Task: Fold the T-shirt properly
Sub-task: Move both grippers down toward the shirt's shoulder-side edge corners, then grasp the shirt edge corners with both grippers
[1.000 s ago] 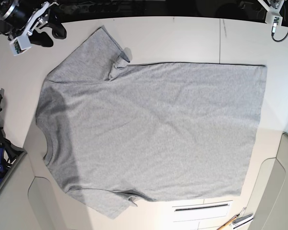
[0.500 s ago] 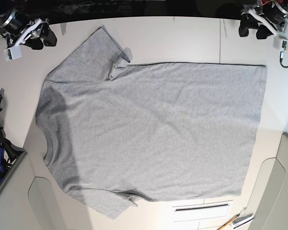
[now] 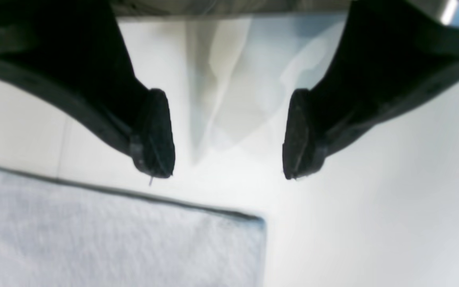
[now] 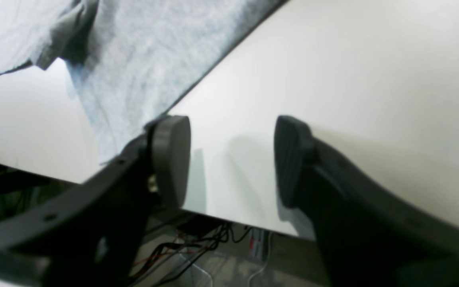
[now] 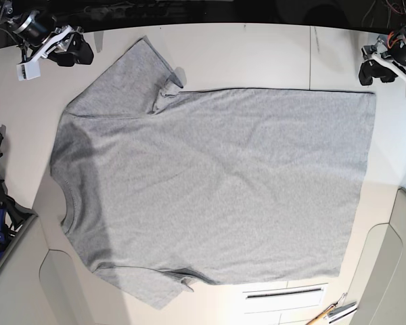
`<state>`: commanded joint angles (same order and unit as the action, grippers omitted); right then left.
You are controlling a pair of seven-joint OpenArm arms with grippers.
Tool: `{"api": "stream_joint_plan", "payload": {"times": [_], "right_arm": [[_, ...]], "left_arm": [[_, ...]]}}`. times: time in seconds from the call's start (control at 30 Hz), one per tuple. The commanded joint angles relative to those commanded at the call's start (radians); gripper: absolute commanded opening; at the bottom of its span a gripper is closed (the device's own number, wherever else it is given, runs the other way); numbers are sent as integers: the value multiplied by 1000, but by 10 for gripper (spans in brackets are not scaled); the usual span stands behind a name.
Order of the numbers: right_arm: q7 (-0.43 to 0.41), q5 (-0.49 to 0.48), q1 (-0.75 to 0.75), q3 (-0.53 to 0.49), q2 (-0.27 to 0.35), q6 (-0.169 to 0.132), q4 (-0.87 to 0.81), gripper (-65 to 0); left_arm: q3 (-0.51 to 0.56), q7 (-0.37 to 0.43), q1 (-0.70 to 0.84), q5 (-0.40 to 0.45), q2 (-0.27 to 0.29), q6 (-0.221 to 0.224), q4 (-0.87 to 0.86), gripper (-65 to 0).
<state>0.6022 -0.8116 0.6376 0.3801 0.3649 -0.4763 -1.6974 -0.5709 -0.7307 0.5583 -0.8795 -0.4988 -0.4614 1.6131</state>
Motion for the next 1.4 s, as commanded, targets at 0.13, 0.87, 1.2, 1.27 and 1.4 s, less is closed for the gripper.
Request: {"api": "stream_joint_plan", "payload": {"times": [0.13, 0.87, 1.2, 1.27, 1.4], "right_arm": [[-4, 3, 0, -42, -4, 0, 0, -316], [-30, 50, -100, -93, -172, 1, 77, -316], [-30, 15, -116, -100, -219, -37, 106, -316], [-30, 15, -117, -109, -219, -36, 106, -316], [-31, 15, -117, -128, -219, -36, 106, -316]], "left_arm": [[0, -10, -41, -31, -3, -3, -67, -197], [2, 19, -96, -44, 6, -26, -177, -197], [11, 47, -96, -32, 5, -26, -177, -197], [29, 50, -96, -21, 6, -26, -177, -197], [87, 105, -96, 40, 6, -25, -177, -197]]}}
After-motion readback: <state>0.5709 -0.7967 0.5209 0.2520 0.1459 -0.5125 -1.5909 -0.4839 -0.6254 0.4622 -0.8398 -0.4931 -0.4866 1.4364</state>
